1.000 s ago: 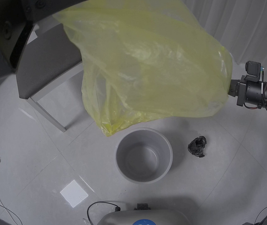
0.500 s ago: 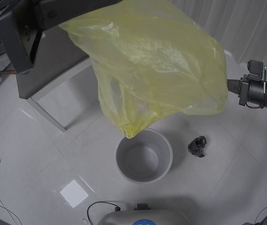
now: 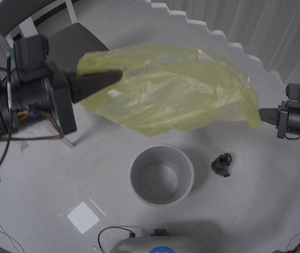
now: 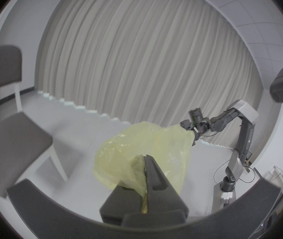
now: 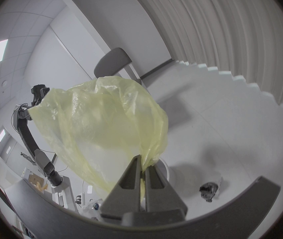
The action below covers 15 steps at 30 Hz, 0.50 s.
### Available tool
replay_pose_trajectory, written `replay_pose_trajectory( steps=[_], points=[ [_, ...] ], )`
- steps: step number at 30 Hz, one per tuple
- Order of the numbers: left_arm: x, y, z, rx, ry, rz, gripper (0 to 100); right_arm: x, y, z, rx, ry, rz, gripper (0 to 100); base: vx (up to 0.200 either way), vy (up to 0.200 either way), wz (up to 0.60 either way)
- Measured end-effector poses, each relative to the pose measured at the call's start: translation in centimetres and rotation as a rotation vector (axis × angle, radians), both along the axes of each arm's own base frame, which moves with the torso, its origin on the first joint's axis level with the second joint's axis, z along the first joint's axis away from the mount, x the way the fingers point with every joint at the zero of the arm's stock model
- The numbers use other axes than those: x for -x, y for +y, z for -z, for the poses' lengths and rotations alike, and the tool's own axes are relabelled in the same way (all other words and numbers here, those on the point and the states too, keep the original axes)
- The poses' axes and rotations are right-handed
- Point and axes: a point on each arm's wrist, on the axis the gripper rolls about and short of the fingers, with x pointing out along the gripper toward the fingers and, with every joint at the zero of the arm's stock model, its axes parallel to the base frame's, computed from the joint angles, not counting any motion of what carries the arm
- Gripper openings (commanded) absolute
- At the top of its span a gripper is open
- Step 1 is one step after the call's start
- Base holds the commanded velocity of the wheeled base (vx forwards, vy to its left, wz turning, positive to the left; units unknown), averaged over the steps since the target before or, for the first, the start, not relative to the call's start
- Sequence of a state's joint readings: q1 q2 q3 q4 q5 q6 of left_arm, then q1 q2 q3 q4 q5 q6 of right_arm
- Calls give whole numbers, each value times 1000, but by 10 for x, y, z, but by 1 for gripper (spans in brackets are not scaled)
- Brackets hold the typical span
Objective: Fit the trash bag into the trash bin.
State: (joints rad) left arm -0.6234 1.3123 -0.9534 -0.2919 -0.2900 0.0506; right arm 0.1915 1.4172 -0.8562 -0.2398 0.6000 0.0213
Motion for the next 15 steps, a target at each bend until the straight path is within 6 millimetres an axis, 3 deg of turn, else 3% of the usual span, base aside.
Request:
replay_pose_trajectory(
  steps=[7,15],
  points=[
    [3,4,41,25,135,-97,0,2,0,37,31,132,8,0,0,0,0],
    [4,3,69,5,236,-110,0,4,1,55,46,191,2,0,0,0,0]
  ],
)
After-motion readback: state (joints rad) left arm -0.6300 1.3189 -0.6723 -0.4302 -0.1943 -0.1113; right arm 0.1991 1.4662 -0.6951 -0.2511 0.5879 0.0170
